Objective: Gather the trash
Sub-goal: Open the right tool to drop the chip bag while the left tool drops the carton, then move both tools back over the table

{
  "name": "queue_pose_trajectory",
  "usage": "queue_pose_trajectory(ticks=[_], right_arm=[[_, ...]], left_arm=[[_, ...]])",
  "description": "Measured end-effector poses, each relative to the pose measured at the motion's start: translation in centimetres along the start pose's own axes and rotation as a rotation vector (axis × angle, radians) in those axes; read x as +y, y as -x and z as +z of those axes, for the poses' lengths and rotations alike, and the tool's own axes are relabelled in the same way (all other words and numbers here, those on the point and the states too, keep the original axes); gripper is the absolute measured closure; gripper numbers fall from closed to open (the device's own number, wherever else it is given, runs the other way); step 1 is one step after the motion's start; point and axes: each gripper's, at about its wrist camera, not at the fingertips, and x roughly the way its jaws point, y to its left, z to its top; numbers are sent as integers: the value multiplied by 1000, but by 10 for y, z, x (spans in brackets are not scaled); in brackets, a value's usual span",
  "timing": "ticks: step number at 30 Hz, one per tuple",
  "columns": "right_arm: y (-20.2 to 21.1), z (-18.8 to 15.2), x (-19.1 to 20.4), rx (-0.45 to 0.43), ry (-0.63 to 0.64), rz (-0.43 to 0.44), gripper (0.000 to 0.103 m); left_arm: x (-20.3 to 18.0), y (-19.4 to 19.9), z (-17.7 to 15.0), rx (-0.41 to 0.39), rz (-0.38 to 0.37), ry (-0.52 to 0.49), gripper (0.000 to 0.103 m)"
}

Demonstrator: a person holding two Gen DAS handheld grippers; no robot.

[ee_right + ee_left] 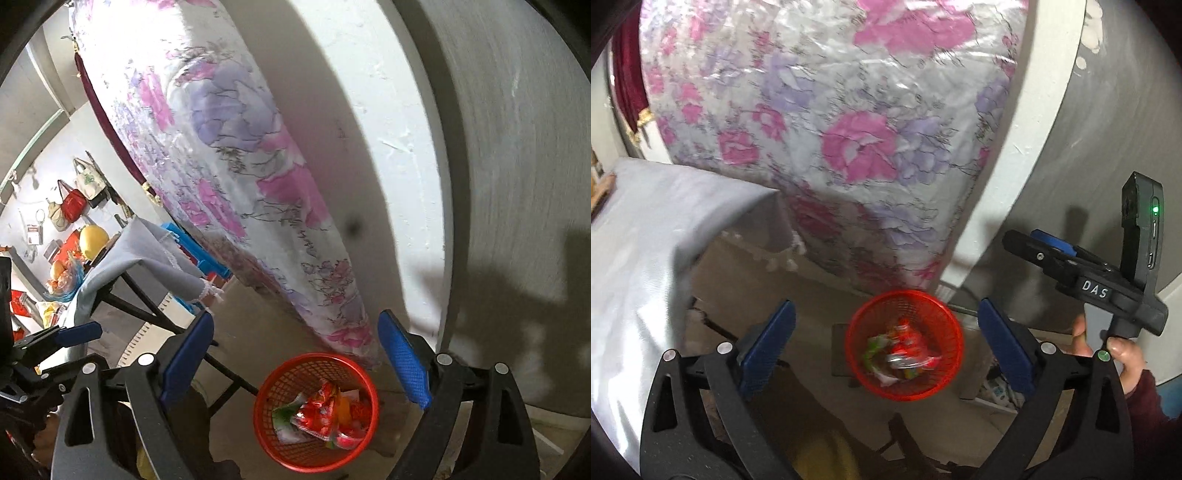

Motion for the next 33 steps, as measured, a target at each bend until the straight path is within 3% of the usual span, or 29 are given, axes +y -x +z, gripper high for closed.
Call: queue_pose_trajectory(ticks=[19, 25, 33], right_arm=[[39, 0, 115, -23, 242, 92, 8], [54, -2, 148, -34, 310, 109, 6], [54, -15, 202, 3, 390, 154, 6]], left_arm=[[61, 90, -28, -158, 128, 149, 7], [99, 125, -46, -217, 178, 235, 7], [174, 182, -90, -287, 300, 393, 7]])
